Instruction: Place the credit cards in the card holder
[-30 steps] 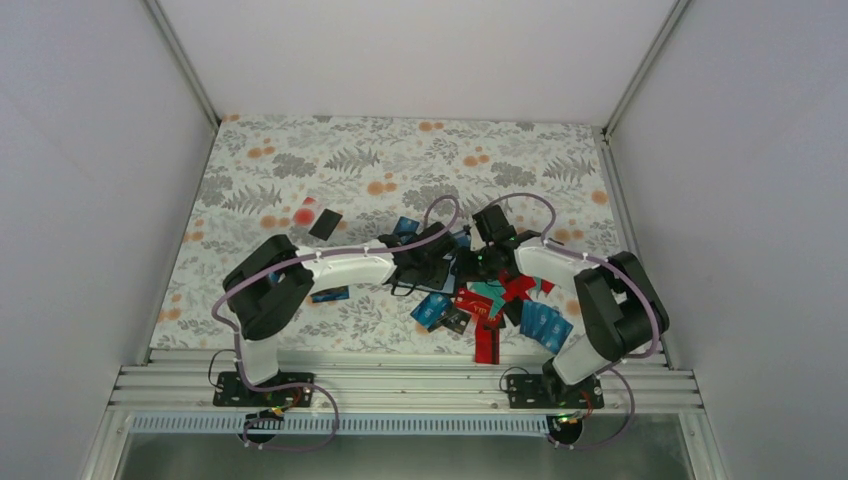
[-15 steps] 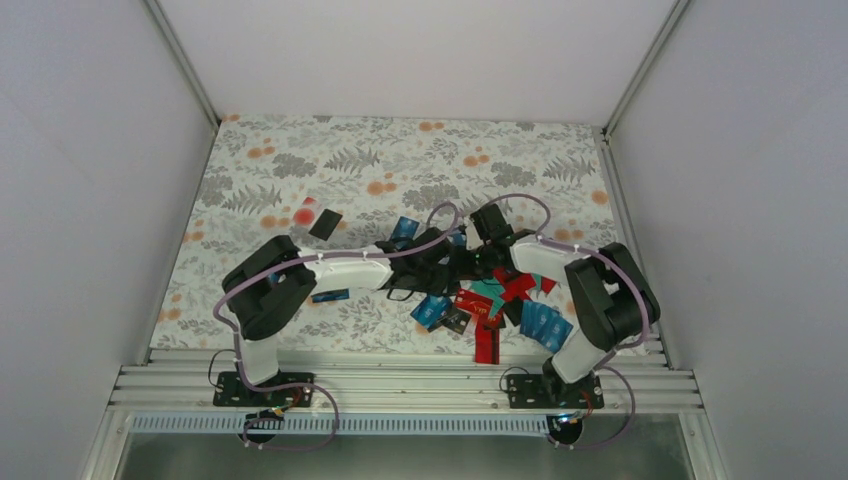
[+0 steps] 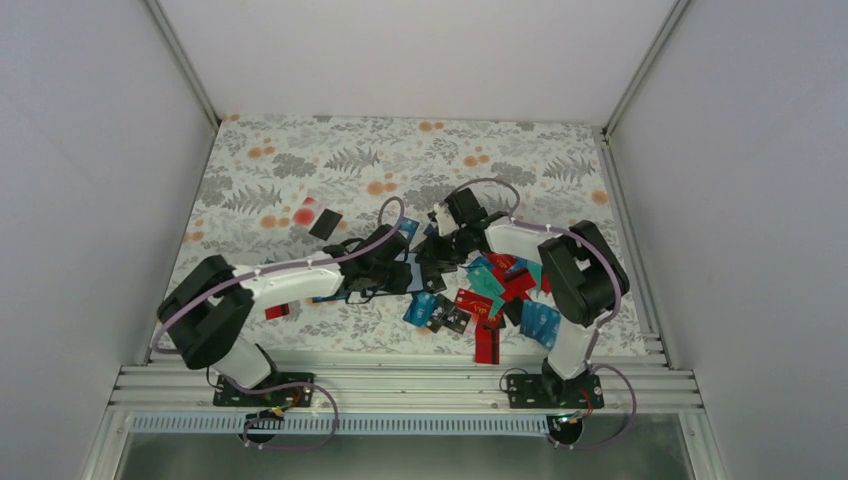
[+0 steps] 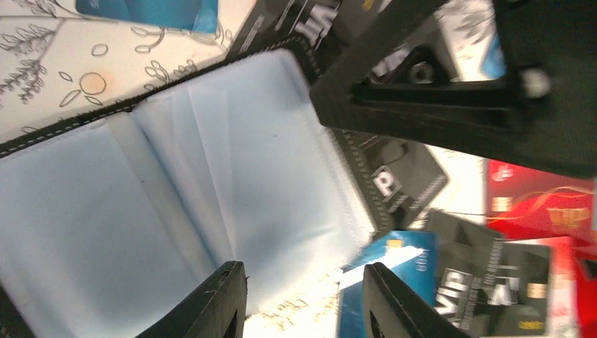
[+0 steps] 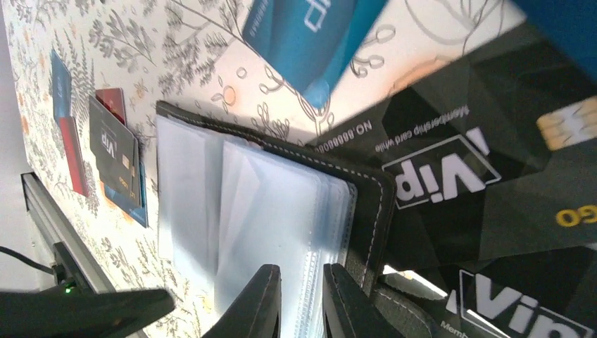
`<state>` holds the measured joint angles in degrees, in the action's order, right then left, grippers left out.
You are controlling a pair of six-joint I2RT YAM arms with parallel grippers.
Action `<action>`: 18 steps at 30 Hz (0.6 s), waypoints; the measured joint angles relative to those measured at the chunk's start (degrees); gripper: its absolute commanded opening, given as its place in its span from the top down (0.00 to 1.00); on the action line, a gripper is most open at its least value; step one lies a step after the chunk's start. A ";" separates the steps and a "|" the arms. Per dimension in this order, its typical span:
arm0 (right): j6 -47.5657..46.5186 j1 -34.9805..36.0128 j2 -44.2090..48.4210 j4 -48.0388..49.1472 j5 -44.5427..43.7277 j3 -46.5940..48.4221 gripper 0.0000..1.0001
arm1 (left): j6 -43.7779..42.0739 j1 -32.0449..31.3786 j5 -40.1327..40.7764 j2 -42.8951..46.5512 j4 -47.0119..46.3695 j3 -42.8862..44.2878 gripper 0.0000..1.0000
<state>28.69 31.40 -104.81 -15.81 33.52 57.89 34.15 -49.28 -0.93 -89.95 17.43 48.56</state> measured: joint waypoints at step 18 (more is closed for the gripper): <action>-3.74 0.09 15.26 -9.44 -5.70 -1.11 0.67 | 5.49 10.97 7.45 13.07 19.37 -0.42 0.28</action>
<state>24.95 31.48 -89.56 -25.26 27.81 56.77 39.64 -38.30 6.52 -76.88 36.80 48.14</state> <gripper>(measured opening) 0.315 0.699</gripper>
